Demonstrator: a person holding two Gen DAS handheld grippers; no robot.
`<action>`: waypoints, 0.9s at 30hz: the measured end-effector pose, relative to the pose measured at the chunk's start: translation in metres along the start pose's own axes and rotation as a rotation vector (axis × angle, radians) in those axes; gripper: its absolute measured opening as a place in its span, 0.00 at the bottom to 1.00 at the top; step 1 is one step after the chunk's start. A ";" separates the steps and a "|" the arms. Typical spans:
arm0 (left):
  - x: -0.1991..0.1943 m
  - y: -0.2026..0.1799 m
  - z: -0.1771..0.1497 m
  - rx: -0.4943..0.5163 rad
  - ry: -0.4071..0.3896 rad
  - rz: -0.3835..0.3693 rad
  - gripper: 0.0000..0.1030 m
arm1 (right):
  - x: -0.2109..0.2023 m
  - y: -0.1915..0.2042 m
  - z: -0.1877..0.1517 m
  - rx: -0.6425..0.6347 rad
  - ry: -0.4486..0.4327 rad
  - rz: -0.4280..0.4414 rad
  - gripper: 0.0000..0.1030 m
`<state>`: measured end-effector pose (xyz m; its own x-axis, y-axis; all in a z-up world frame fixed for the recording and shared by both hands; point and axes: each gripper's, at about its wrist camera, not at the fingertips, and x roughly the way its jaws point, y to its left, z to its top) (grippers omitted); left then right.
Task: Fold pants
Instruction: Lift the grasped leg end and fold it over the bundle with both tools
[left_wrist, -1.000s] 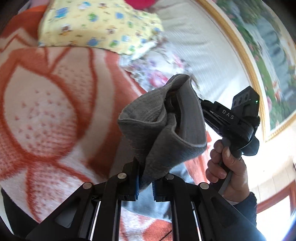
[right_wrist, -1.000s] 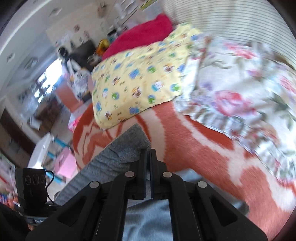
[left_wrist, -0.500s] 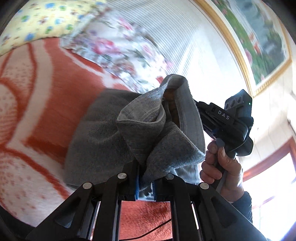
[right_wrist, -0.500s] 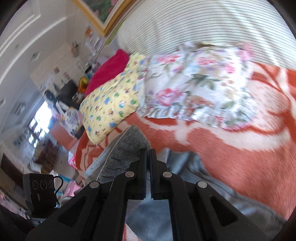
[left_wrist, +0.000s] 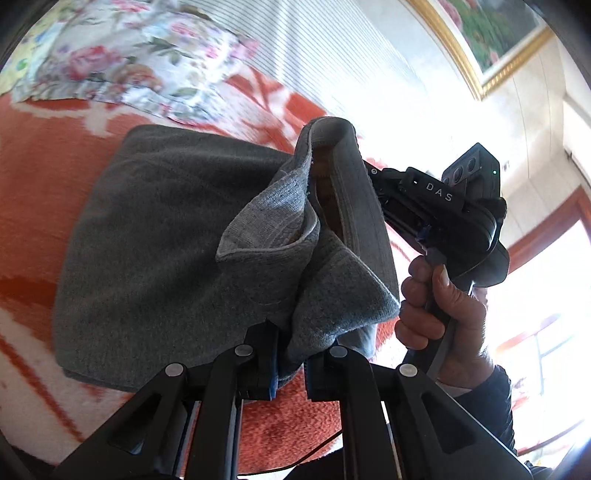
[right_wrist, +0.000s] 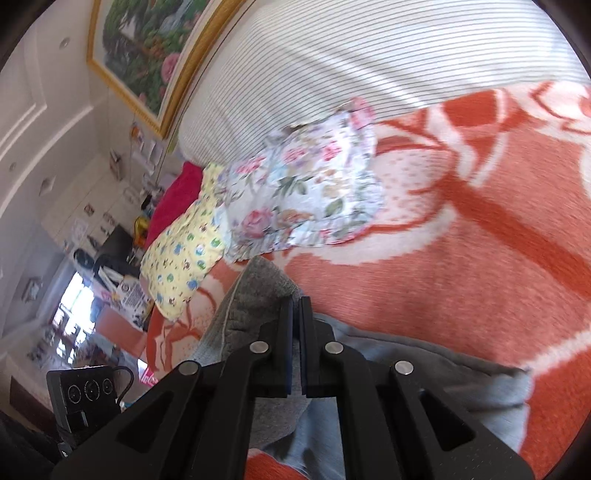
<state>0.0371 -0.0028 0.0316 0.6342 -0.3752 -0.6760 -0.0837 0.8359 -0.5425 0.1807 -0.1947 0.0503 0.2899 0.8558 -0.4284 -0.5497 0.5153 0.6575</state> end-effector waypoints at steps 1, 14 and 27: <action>0.004 -0.005 0.000 0.011 0.006 0.004 0.08 | -0.005 -0.006 -0.002 0.011 -0.006 -0.003 0.03; 0.062 -0.056 0.000 0.167 0.056 0.075 0.09 | -0.044 -0.067 -0.016 0.115 -0.066 -0.039 0.03; 0.084 -0.070 -0.018 0.274 0.069 0.114 0.26 | -0.050 -0.109 -0.038 0.212 -0.068 -0.114 0.07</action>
<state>0.0826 -0.1000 0.0045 0.5778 -0.2915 -0.7624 0.0655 0.9476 -0.3126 0.1965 -0.2956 -0.0231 0.3963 0.7893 -0.4691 -0.3364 0.6002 0.7257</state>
